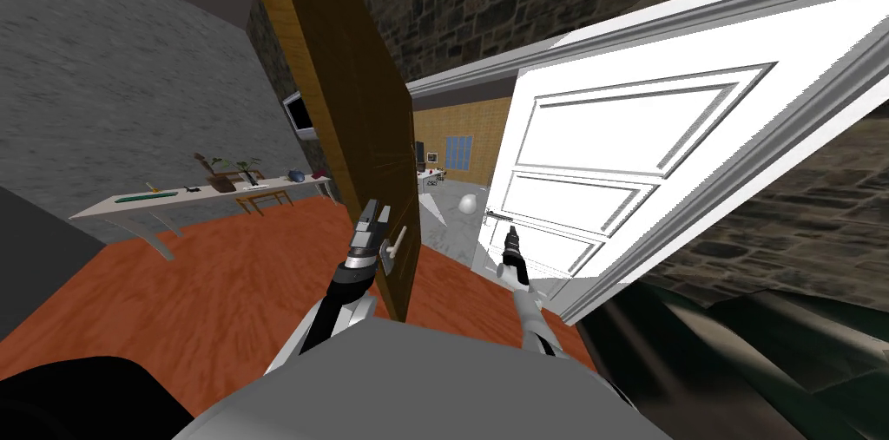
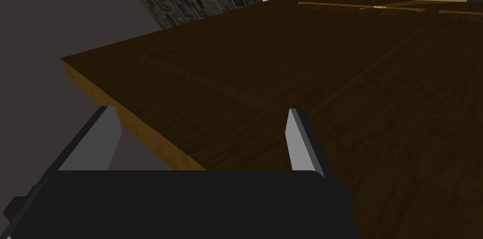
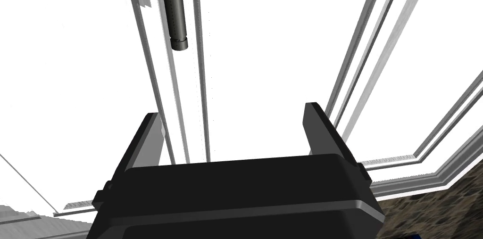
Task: Pull the door open
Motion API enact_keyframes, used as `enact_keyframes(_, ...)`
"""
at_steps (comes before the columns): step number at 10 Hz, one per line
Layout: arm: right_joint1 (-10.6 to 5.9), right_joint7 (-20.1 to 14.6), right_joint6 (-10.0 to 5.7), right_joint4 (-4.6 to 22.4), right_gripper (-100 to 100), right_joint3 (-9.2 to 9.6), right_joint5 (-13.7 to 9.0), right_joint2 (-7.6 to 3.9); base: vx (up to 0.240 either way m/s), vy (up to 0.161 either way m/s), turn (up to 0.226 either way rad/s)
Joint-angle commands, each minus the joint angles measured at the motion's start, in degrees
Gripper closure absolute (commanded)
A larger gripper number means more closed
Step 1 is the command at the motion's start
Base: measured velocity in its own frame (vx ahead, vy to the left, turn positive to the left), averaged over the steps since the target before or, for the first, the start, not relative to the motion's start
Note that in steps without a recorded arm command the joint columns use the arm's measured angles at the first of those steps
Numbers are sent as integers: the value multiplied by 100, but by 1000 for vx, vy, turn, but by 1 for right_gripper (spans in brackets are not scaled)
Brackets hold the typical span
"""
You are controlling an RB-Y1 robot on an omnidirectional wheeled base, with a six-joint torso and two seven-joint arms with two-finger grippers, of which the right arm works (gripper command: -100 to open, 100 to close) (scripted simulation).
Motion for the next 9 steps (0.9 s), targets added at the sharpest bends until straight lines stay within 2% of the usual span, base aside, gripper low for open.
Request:
enact_keyframes(1,-186,39,-7,286,-100,-91,-41,26,87,-82,89)
enact_keyframes(3,-380,86,-17,647,-100,-185,-81,65,63,-79,58)
enact_keyframes(7,-712,167,-34,1182,-100,-347,-150,142,74,-49,49)
enact_keyframes(8,-746,175,-36,1236,-100,-363,-156,151,63,-51,28)
enact_keyframes(9,-700,176,-10,1139,-100,-348,-149,156,23,-22,6)
